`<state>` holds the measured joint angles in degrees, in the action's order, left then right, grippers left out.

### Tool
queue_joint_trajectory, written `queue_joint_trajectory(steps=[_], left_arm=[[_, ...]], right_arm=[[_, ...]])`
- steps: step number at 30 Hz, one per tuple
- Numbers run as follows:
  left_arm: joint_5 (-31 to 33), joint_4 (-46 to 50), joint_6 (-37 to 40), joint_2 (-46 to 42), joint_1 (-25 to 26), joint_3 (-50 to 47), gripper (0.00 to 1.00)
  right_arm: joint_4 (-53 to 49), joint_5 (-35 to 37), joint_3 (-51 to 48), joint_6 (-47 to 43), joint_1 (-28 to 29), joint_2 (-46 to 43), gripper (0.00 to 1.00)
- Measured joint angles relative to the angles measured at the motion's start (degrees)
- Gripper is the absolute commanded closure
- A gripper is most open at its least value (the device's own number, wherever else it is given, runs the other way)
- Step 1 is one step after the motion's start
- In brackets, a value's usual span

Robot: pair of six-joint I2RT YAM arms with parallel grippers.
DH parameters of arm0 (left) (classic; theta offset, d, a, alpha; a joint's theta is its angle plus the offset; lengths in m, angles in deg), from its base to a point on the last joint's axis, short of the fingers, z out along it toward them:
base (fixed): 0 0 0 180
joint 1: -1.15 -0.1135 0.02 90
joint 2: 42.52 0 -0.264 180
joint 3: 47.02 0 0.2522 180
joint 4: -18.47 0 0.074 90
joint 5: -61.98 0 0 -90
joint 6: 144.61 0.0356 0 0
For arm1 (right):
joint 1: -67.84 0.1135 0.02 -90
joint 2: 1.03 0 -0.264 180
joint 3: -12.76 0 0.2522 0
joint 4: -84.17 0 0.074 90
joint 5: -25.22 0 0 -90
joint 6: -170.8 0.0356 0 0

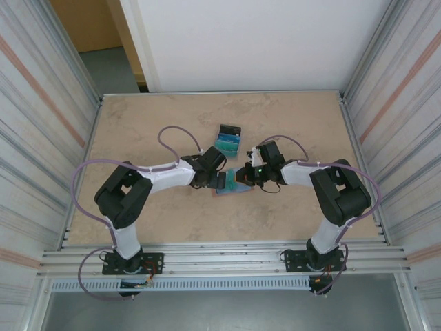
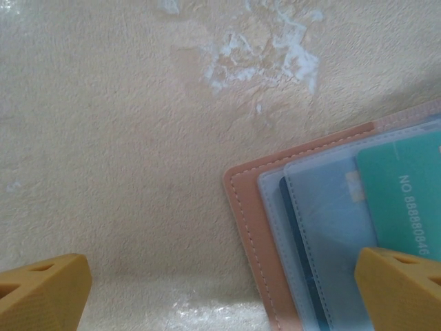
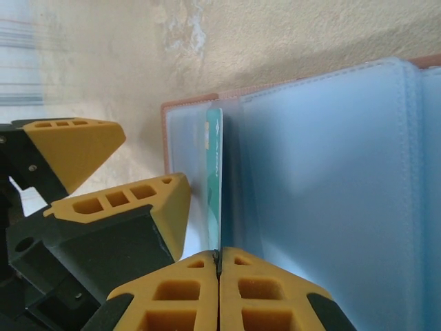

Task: Take the credit cards out of the card holder

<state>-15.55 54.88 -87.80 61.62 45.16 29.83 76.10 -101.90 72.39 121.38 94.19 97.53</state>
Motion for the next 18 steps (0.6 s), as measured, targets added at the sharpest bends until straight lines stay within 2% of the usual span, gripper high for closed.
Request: queue_joint_trajectory(steps=[10,14,18], left_arm=[[-0.26,0.0,0.0,0.13,0.0,0.07,0.01],[-0.39,0.02,0.0,0.13,0.0,0.07,0.01],[-0.37,0.0,0.0,0.13,0.0,0.04,0.01]], right_arm=[[3.72,-0.68,-0.02,1.53,1.73,3.04,0.84],[3.74,-0.66,-0.02,1.66,2.14,3.39,0.91],[3.21,-0.02,-0.02,1.31,2.14,2.93,0.93]])
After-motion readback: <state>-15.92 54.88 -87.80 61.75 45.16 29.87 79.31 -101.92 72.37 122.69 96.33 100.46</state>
